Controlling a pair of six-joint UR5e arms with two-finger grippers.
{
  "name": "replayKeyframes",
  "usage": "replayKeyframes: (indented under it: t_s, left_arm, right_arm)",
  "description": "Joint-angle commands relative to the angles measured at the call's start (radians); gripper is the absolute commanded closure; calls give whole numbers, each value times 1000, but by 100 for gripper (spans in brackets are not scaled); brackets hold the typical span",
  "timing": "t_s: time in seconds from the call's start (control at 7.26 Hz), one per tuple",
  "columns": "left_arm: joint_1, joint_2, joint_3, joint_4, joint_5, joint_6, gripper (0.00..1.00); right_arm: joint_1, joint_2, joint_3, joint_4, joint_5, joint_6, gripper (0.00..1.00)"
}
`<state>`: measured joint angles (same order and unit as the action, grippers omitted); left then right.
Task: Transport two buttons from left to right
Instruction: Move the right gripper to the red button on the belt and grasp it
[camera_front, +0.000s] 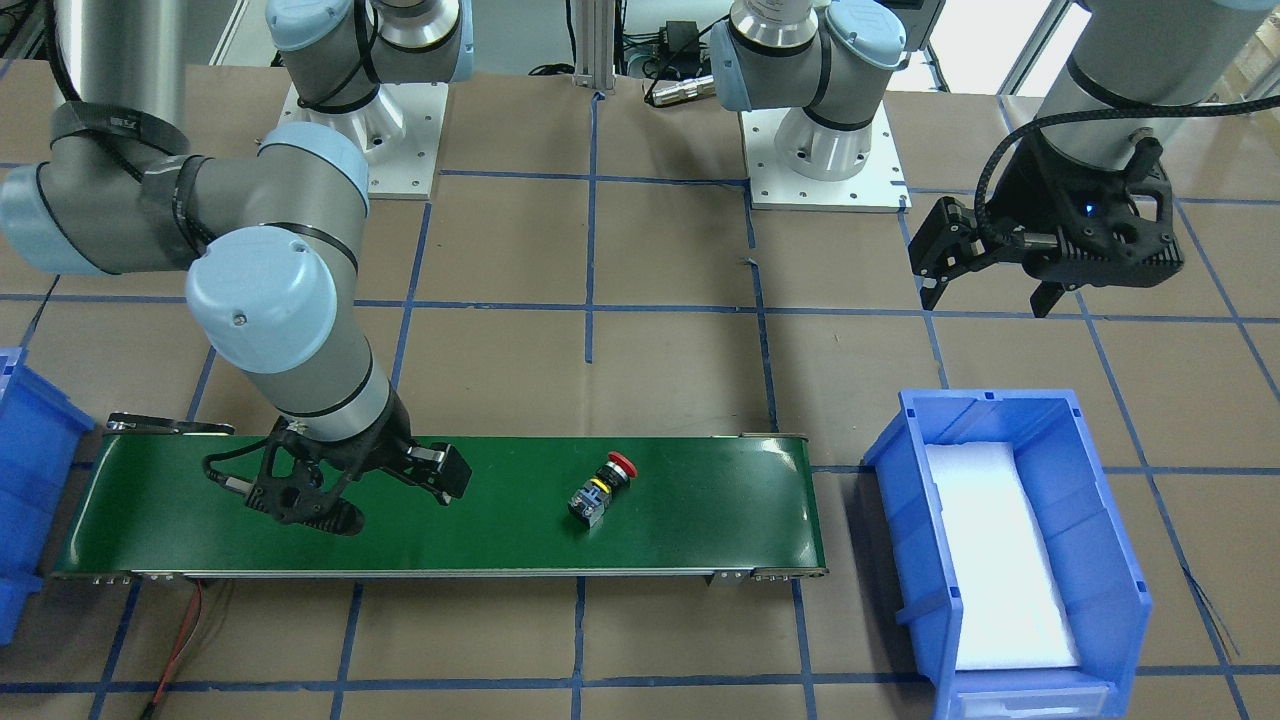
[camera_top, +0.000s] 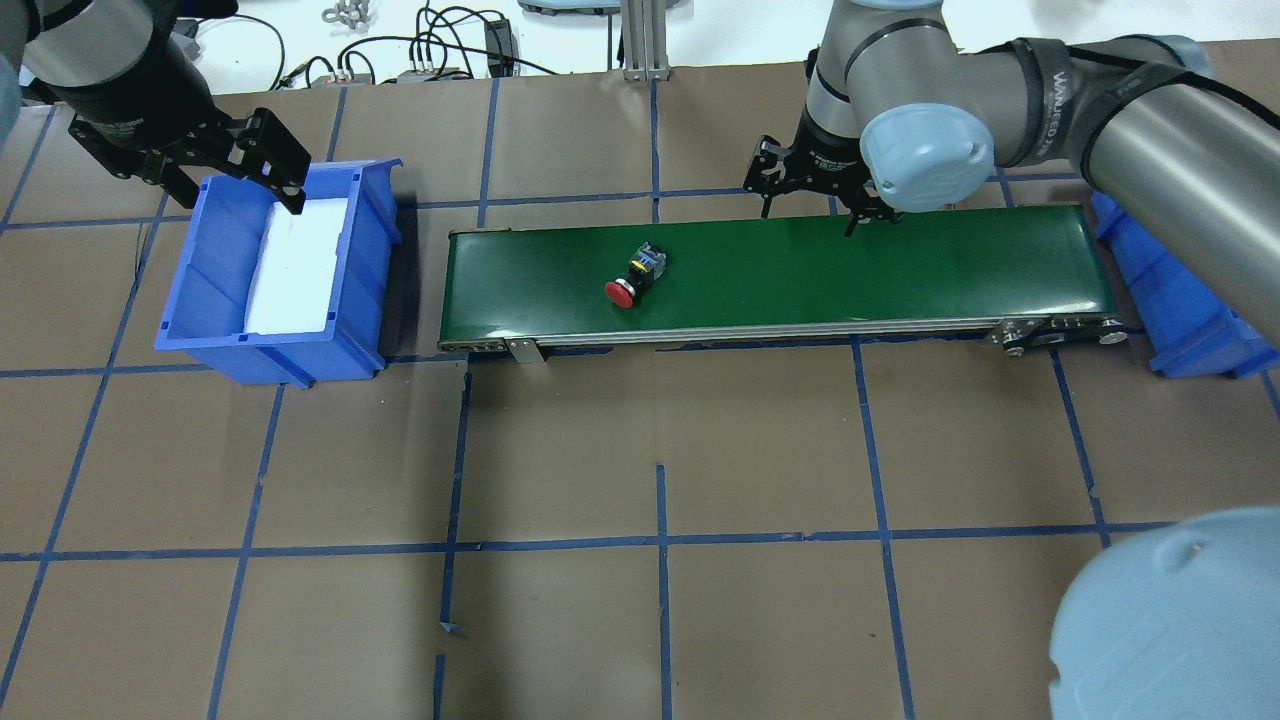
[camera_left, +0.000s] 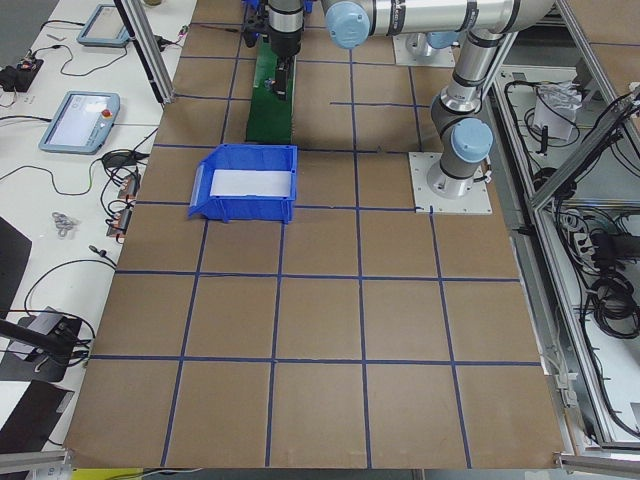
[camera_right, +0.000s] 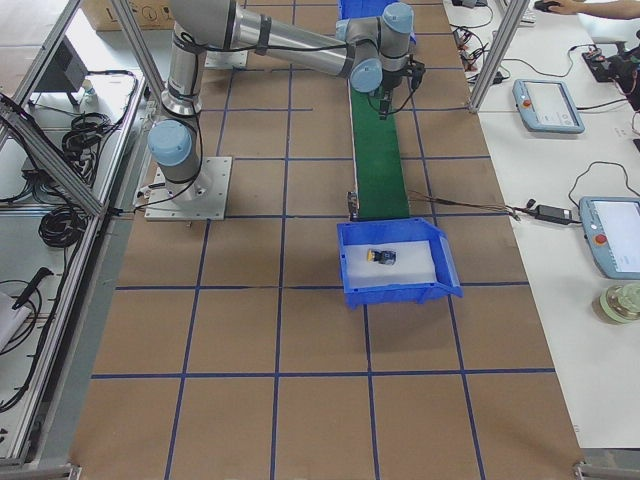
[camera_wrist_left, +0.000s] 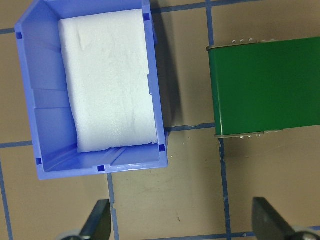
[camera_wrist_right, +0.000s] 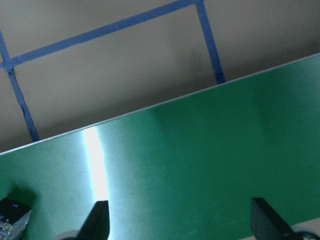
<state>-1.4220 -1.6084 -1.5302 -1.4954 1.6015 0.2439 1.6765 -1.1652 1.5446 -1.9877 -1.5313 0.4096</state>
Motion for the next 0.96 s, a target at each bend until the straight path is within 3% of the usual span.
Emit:
replayKeyframes:
  t_s: [0.0,0.83]
  left_arm:
    - [0,-2,5,0,0,0,0]
    - [40,-4,12,-3,-5,3,0]
  right_arm:
    - [76,4,11,0,-7,92,1]
    - [157,45,-7,-14,-12,264,1]
